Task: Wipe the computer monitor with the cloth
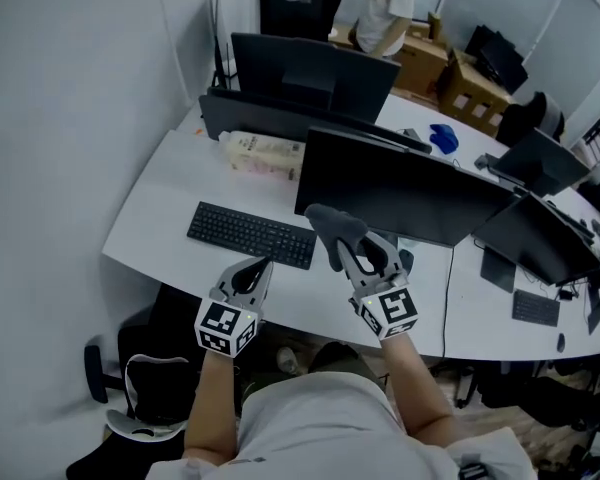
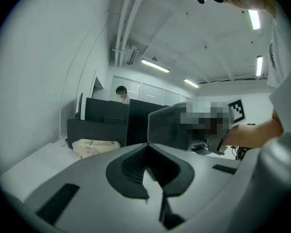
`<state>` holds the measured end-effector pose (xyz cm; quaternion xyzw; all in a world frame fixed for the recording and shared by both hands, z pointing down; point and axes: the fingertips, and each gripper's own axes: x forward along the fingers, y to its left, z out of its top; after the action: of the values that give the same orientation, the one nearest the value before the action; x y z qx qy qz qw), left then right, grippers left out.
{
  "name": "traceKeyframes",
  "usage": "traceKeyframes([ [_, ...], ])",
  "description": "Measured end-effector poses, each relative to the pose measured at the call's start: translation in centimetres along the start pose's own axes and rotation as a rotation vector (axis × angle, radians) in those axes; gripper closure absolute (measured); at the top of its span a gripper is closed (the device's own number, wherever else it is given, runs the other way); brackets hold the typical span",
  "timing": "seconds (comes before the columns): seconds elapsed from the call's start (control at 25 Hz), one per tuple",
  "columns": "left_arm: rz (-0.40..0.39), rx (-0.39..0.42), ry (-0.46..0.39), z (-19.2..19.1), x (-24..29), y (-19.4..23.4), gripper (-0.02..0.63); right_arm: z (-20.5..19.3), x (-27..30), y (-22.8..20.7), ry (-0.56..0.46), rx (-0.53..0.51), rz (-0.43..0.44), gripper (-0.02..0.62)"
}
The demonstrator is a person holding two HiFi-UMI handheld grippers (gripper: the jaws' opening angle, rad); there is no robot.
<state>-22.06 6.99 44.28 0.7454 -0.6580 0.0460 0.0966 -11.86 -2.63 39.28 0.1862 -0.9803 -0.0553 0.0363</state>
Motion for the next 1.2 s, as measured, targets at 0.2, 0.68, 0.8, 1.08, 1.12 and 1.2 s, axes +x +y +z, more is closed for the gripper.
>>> traceKeyframes([
  [0.2, 0.023, -0.013, -0.011, 0.4, -0.1, 1.6, 0.604, 2.2, 3.0, -1.2, -0.031, -0.002, -0.038, 0.474],
  [0.68, 0.085, -0.005, -0.001, 2.2, 1.2, 4.1, 0.604, 8.9, 9.7, -5.0, -0.123, -0.028, -0.051, 0.474],
  [0.8, 0.101, -0.002, 0.001, 2.6, 1.6, 4.7, 0.604, 10.3, 10.7, -6.5, -0.144, -0.030, -0.071, 0.474],
  [1.08, 0.111, -0.003, -0.002, 3.5, 3.2, 6.2, 0.604, 11.9, 13.1, -9.7, -0.152, -0.030, -0.121, 0.476],
  [1.12, 0.109, -0.002, -0.002, 3.7, 3.5, 6.3, 0.604, 11.8, 13.4, -10.0, -0.139, -0.032, -0.124, 0.474],
  [1.2, 0.106, 0.000, -0.003, 3.9, 4.0, 6.4, 0.604, 11.2, 14.1, -10.5, -0.102, -0.038, -0.131, 0.474],
])
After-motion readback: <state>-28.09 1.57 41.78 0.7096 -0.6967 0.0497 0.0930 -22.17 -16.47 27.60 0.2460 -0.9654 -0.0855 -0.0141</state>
